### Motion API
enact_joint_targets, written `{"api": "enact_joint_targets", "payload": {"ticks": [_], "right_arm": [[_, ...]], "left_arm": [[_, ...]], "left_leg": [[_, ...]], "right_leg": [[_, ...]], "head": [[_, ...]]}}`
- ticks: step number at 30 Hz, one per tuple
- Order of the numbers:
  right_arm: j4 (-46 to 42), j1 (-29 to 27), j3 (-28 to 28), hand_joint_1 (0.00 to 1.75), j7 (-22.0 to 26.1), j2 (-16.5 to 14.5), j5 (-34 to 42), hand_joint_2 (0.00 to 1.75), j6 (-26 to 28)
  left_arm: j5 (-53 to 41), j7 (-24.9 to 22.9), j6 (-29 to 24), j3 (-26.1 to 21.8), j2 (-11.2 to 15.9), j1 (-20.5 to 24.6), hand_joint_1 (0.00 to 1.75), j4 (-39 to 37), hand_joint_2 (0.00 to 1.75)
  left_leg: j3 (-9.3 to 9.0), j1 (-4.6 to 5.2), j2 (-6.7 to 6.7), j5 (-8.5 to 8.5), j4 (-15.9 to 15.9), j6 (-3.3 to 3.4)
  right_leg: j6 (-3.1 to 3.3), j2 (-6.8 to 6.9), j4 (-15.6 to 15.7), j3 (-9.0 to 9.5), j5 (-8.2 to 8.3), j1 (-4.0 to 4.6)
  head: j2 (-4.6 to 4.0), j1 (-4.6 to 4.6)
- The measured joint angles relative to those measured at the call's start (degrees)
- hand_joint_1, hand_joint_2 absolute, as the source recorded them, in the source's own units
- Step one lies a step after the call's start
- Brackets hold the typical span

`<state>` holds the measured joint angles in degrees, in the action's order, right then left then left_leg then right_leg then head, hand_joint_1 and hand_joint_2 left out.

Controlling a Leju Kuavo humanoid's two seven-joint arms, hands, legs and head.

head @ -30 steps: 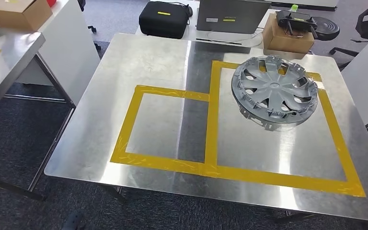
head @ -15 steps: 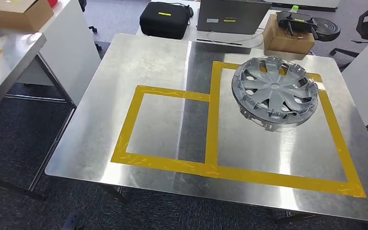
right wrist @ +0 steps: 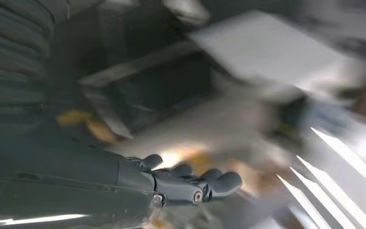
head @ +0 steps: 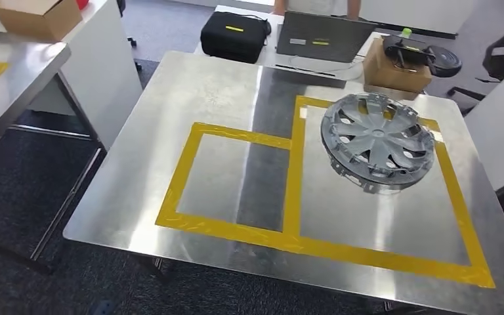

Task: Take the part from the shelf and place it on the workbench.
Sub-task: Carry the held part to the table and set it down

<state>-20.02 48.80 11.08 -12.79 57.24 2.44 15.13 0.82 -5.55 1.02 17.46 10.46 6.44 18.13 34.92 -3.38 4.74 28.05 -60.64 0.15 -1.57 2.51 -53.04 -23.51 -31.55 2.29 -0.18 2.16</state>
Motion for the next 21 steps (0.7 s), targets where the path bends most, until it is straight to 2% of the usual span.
{"api": "enact_joint_targets", "payload": {"ticks": [1, 2, 3, 4, 6, 8, 10, 14, 16, 18, 21], "right_arm": [[-0.76, -9.13, -4.73, 0.00, -1.20, 0.37, 3.21, 1.75, 0.23], [-1.99, -16.02, -9.10, 0.00, -3.71, -0.02, 3.33, 1.75, -0.53], [-3.82, -20.76, -12.91, 0.00, -6.67, -0.83, 0.21, 1.75, -2.12], [-6.38, -24.45, -16.58, 0.00, -9.64, -2.02, -5.85, 1.75, -4.56], [-13.10, -29.72, -24.35, 0.00, -13.96, -6.13, -24.64, 1.75, -10.85], [-20.90, -32.94, -32.51, 0.00, -15.46, -12.42, -44.24, 1.75, -17.07], [-28.72, -35.13, -39.18, 0.00, -15.08, -19.05, -55.41, 1.75, -23.09], [-44.79, -38.39, -49.25, 0.00, -11.93, -33.40, -61.65, 1.75, -34.47], [-51.72, -39.74, -53.26, 0.00, -10.11, -40.02, -63.80, 1.75, -37.57], [-57.18, -40.69, -56.67, 0.00, -8.42, -45.37, -65.30, 1.75, -38.63], [-63.27, -41.64, -61.00, 0.00, -6.85, -51.32, -66.91, 1.75, -41.65]], "left_arm": [[-0.64, -0.11, 0.00, -0.12, -0.21, -0.51, 0.00, 0.16, 0.00], [-1.22, -0.10, -0.01, -0.29, -0.33, -0.96, 0.00, 0.26, 0.00], [-1.77, -0.10, -0.02, -0.51, -0.24, -1.26, 0.00, 0.34, 0.00], [-2.32, -0.29, -0.04, -0.71, -0.09, -1.41, 0.00, 0.57, 0.00], [-3.23, -1.16, -0.05, -1.03, 0.26, -1.58, 0.00, 1.56, 0.00], [-3.75, -1.94, -0.03, -1.29, 0.45, -1.89, 0.00, 3.05, 0.00], [-3.92, -2.63, 0.00, -1.44, 0.55, -2.37, 0.00, 4.70, 0.00], [-3.48, -5.19, -0.15, -1.65, 1.28, -4.32, 0.00, 9.37, 0.00], [-2.83, -6.08, -0.39, -1.63, 1.70, -5.11, 0.00, 11.70, 0.00], [-2.19, -6.36, -0.63, -1.59, 2.09, -5.51, 0.00, 13.41, 0.00], [-1.03, -6.80, -1.17, -1.52, 2.61, -5.87, 0.00, 15.20, 0.00]], "left_leg": [[-0.07, 0.25, 0.11, 0.06, 0.10, 0.07], [-0.06, 0.75, -0.09, 0.07, 0.23, 0.13], [-0.03, 1.27, -0.64, 0.06, 0.44, 0.18], [-0.06, 1.65, -1.33, 0.09, 0.64, 0.26], [-0.35, 1.98, -2.80, 0.24, 0.93, 0.44], [-0.82, 2.09, -3.98, 0.38, 1.12, 0.56], [-1.17, 2.18, -4.63, 0.43, 1.32, 0.57], [-1.78, 2.18, -5.10, 0.45, 1.61, 0.52], [-1.90, 2.23, -5.08, 0.45, 1.76, 0.51], [-1.96, 2.31, -4.99, 0.45, 1.90, 0.48], [-1.99, 2.36, -4.87, 0.48, 2.01, 0.39]], "right_leg": [[-0.11, 0.33, 0.06, 0.26, -0.12, -0.17], [-0.20, 0.37, -0.16, 0.14, -0.22, -0.59], [-0.25, 0.13, -0.45, -0.04, -0.28, -1.00], [-0.24, -0.24, -0.64, -0.22, -0.28, -1.29], [-0.23, -1.20, -0.74, -0.34, -0.27, -1.50], [-0.20, -2.11, -0.76, -0.37, -0.25, -1.61], [-0.16, -2.66, -0.79, -0.40, -0.23, -1.69], [-0.08, -3.32, -0.81, -0.59, -0.21, -1.83], [-0.03, -3.43, -0.82, -0.73, -0.24, -1.97], [0.02, -3.51, -0.83, -0.82, -0.28, -2.08], [0.09, -3.65, -0.85, -0.85, -0.32, -2.15]], "head": [[0.00, 0.97], [0.01, 1.64], [0.01, 1.78], [0.01, 1.68], [0.01, 1.60], [0.01, 1.59], [0.01, 1.51], [0.01, 1.40], [0.01, 1.27], [0.01, 1.11], [0.01, 0.89]]}}
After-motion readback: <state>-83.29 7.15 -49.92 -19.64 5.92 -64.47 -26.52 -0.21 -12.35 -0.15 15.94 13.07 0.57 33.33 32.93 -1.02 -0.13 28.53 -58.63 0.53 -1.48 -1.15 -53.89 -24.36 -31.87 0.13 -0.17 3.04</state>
